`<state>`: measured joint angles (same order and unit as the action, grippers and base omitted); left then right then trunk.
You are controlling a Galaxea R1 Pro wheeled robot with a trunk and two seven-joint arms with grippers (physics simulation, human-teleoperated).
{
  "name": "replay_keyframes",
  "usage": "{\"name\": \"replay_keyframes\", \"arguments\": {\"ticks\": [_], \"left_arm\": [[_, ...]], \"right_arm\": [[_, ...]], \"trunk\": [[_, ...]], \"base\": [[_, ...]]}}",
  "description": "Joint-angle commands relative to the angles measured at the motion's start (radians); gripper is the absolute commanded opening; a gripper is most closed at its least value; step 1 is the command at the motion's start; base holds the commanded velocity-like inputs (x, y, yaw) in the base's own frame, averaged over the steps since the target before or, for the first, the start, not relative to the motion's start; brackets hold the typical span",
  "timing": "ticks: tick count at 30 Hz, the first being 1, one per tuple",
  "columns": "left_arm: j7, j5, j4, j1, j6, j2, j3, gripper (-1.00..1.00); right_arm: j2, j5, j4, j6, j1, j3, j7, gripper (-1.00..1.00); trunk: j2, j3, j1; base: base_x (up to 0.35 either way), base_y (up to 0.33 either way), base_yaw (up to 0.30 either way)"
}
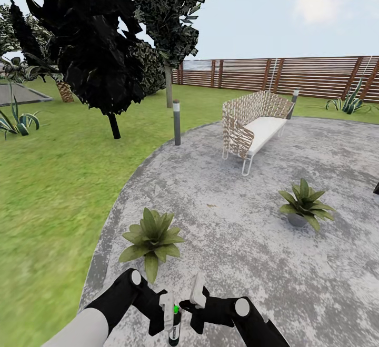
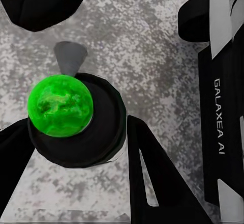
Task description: Pick up the pesticide atomizer in the garden and spray insectifuge to fully cover both potted plants in the garden.
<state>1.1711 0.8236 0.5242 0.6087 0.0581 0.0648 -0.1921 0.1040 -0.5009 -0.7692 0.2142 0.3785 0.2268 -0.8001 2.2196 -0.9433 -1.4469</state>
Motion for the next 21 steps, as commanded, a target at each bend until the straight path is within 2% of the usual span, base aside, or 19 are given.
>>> {"name": "replay_keyframes", "arguments": {"ticks": [1,4,6,7,10,19,21], "left_arm": [[0.002,0.009,-0.002,0.0,0.006,-0.002,0.0,-1.0],[0.001,0.017,-0.009,-0.001,0.006,-0.018,-0.001,-1.0],[0.001,0.018,-0.011,-0.002,0.006,-0.041,-0.001,-1.0],[0.001,0.018,-0.011,-0.003,0.005,-0.063,-0.001,-1.0],[0.001,0.02,-0.013,-0.005,0.005,-0.084,-0.002,-1.0],[0.001,0.019,-0.013,-0.013,0.005,-0.207,-0.001,-1.0],[0.001,0.018,-0.013,-0.012,0.005,-0.223,0.0,-1.0]], "right_arm": [[0.0,-0.01,-0.001,0.007,0.0,-0.001,-0.001,-1.0],[0.0,-0.011,-0.001,0.007,0.0,-0.001,-0.001,-1.0],[0.0,-0.011,-0.001,0.007,0.0,-0.001,-0.001,-1.0],[0.0,-0.011,0.0,0.007,0.0,-0.001,-0.001,-1.0],[0.0,-0.011,0.001,0.007,0.0,-0.001,-0.001,-1.0],[0.0,-0.013,0.001,0.005,0.0,-0.001,-0.001,-1.0],[0.0,-0.014,0.001,0.005,0.0,-0.001,-0.001,-1.0]], "trunk": [[0.0,-0.001,0.0],[0.0,-0.001,0.0],[0.0,-0.001,0.0],[0.0,-0.001,0.0],[0.0,-0.001,0.0],[0.0,-0.001,0.0],[0.0,-0.001,0.0]], "base": [[0.0,0.0,0.0],[0.0,0.0,0.0],[0.0,0.0,0.0],[0.0,0.0,0.0],[0.0,0.0,0.0],[0.0,0.0,0.0],[0.0,0.0,0.0]]}}
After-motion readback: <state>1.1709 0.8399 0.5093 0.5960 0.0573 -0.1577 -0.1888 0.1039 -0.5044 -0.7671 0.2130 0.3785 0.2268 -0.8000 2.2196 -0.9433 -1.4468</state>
